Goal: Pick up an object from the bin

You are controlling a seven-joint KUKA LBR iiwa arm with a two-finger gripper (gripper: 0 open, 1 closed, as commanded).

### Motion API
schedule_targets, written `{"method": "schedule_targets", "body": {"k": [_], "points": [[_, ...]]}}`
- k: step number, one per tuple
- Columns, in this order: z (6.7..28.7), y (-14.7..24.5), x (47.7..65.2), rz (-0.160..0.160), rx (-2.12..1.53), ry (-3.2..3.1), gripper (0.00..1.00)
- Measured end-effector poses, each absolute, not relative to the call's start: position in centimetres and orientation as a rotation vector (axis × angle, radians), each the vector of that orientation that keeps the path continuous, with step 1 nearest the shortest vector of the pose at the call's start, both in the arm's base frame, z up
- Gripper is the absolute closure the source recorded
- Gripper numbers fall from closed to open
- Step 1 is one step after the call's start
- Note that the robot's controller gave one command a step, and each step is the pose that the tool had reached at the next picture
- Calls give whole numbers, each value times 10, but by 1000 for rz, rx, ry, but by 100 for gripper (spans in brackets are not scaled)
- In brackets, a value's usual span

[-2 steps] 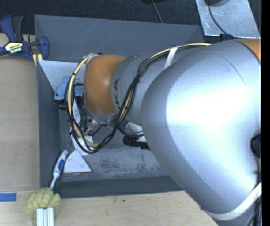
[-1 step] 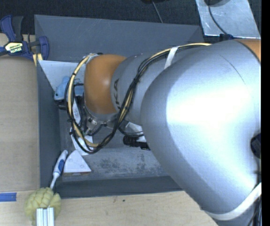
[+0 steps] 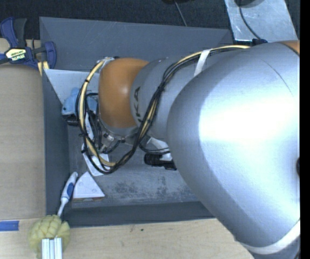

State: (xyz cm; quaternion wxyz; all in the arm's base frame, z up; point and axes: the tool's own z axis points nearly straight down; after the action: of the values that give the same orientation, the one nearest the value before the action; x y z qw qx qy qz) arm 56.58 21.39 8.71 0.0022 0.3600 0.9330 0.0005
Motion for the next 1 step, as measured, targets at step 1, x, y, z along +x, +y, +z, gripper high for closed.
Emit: {"method": "schedule_targets", "body": {"k": [1], "points": [[122,213,566,0,1128,2929,100]]}}
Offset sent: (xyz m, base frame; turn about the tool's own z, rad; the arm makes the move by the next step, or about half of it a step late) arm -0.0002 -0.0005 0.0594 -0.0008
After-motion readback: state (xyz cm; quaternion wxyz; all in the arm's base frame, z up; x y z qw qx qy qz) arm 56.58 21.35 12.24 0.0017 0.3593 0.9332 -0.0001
